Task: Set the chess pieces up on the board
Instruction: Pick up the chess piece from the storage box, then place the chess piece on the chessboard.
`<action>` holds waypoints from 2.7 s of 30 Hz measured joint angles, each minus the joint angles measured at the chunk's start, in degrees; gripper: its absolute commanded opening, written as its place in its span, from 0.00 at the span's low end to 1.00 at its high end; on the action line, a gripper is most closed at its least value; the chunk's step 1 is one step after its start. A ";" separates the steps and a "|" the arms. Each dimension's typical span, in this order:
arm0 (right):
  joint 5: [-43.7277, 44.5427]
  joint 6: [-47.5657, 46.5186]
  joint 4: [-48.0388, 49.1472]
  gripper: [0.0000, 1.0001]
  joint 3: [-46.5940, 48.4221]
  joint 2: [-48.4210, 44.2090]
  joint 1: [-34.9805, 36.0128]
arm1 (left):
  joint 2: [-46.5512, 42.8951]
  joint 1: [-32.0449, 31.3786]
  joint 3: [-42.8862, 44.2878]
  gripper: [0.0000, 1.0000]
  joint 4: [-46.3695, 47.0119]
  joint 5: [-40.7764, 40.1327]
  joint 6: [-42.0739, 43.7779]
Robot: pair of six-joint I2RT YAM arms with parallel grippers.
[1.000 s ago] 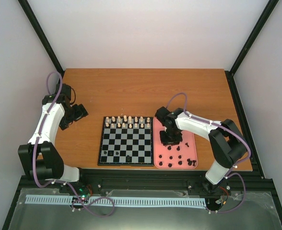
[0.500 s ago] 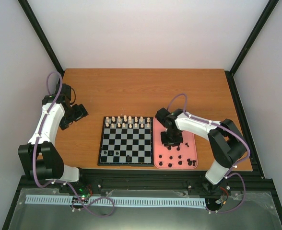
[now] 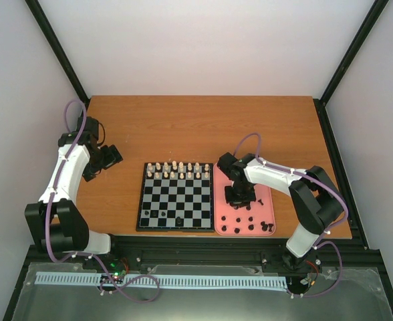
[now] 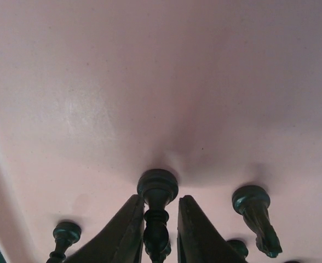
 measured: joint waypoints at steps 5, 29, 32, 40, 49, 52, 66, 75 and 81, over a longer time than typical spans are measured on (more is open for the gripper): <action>-0.07 -0.02 0.07 0.09 0.00 0.00 0.00 | -0.42 0.00 0.00 1.00 0.00 0.00 0.00; 3.48 2.73 -10.38 0.05 34.80 10.62 23.45 | -6.49 -0.04 -3.74 1.00 -0.68 -0.20 0.44; 2.82 4.13 -11.21 0.05 34.99 12.00 27.65 | -7.69 -0.04 -5.22 1.00 -1.07 -0.15 0.63; 1.20 7.17 -10.36 0.05 29.44 12.04 30.45 | -9.53 -0.04 -6.27 1.00 -1.22 0.63 0.94; -0.24 7.93 -7.54 0.05 24.98 12.04 30.40 | -9.75 -0.04 -6.27 1.00 -1.25 1.36 1.05; -0.20 7.69 -7.13 0.05 25.24 12.39 30.38 | -9.75 -0.04 -6.27 1.00 -1.22 1.44 1.05; -0.26 5.88 -5.18 0.05 26.38 16.06 28.89 | -9.73 -0.04 -6.27 1.00 -1.25 1.49 1.07; -1.18 4.44 -4.74 0.05 27.17 17.70 28.44 | -8.87 -0.04 -6.27 1.00 -1.20 1.49 1.07; -1.70 3.96 -4.79 0.09 27.36 17.88 28.44 | -8.85 -0.04 -6.27 1.00 -1.20 1.49 1.09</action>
